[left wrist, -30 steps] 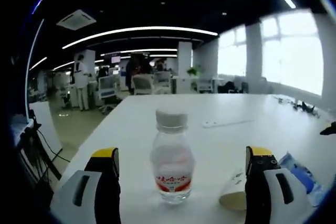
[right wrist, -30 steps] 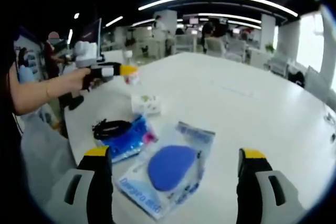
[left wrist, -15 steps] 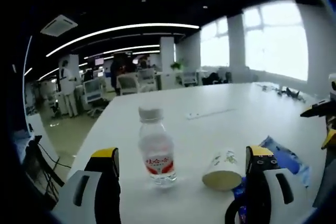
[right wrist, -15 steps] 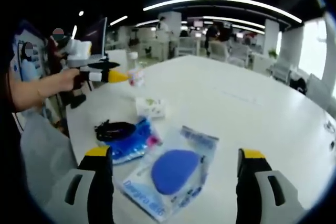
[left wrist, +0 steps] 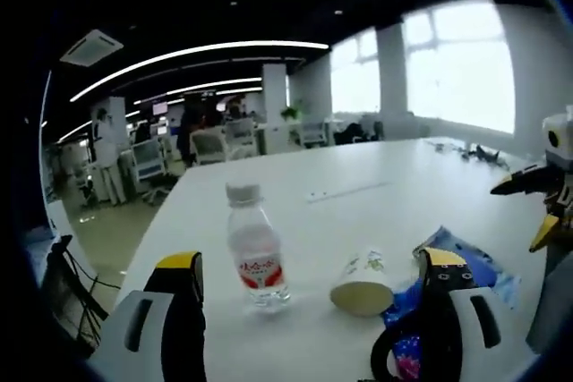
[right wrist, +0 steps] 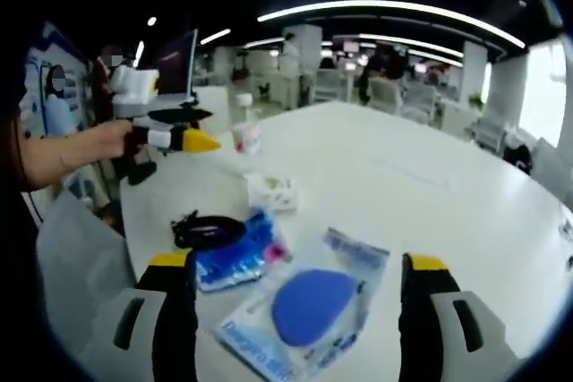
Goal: Arrange the tabletop items into an orderly group along one side of the table until the central work area is clear of visible clutter.
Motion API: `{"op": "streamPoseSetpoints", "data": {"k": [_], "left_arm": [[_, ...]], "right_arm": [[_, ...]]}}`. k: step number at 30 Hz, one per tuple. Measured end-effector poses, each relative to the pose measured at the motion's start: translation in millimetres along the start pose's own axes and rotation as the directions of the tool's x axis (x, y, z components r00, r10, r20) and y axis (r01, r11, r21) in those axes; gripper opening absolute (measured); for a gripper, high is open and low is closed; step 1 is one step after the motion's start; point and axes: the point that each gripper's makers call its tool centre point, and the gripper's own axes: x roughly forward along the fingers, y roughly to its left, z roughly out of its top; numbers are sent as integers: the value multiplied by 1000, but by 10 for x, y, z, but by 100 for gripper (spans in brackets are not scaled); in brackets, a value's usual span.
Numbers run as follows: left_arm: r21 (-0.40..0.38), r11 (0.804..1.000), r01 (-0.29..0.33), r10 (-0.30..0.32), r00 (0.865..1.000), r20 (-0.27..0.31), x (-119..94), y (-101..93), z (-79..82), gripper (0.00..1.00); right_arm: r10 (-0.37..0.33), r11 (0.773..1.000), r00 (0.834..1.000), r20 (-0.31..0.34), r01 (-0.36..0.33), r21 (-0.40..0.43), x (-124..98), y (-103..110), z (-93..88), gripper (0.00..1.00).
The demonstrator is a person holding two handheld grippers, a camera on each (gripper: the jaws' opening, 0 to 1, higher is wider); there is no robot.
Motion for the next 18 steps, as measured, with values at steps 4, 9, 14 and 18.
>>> {"op": "streamPoseSetpoints", "data": {"k": [4, 9, 14, 18], "left_arm": [[10, 1000, -1, 1, 1000, 15, -16, -7, 30, 99], [8, 1000, 15, -15, 1000, 21, -77, -62, 36, 100], [14, 1000, 28, -28, 1000, 11, -135, -101, 8, 100], [14, 1000, 27, -27, 1000, 0, -177, -102, -28, 100]], "right_arm": [[7, 1000, 1000, 1, -7, -3, 11, 23, -4, 90], [18, 1000, 1000, 17, -18, 6, 60, 67, 19, 85], [33, 999, 999, 14, -33, -11, 131, 118, 37, 83], [49, 999, 998, 28, -49, -3, 201, 151, 84, 81]]}}
